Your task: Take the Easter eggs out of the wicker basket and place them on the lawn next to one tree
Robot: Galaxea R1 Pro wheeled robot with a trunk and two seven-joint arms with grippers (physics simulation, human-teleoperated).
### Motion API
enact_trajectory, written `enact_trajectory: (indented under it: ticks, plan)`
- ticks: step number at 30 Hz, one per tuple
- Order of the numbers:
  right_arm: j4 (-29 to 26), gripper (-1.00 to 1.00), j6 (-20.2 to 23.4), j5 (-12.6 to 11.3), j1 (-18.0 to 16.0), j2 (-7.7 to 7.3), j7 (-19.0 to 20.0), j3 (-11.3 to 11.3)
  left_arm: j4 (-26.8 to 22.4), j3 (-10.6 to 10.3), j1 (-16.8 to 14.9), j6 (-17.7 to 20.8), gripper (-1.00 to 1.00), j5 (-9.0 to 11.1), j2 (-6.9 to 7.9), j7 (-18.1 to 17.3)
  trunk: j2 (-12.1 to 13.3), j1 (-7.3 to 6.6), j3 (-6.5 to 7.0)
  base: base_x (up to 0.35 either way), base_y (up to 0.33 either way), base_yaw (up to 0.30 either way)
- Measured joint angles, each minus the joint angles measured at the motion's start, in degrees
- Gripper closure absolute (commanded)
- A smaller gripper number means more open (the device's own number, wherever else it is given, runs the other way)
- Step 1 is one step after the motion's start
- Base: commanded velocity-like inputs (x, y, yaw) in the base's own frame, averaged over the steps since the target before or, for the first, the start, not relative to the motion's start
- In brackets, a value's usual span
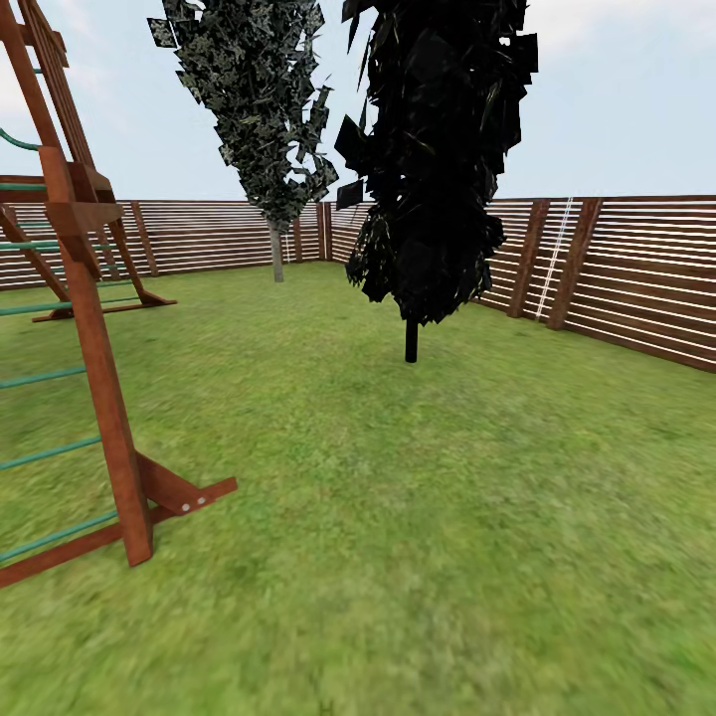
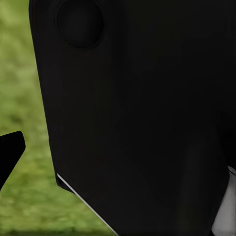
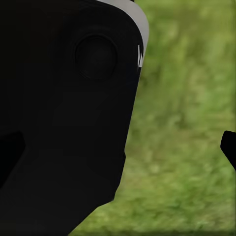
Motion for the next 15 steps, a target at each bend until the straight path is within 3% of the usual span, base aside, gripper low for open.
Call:
enact_trajectory:
  ticks: [15]
  plan:
    - [-0.02, -1.0, 0.0, 0.01, 0.0, 0.0, 0.0, 0.0, 0.0, 0.0, 0.0, 0.0, -1.0, 0.0, 0.01, -0.01, 0.0, 0.0, 0.0, 0.0, 0.0, 0.0]
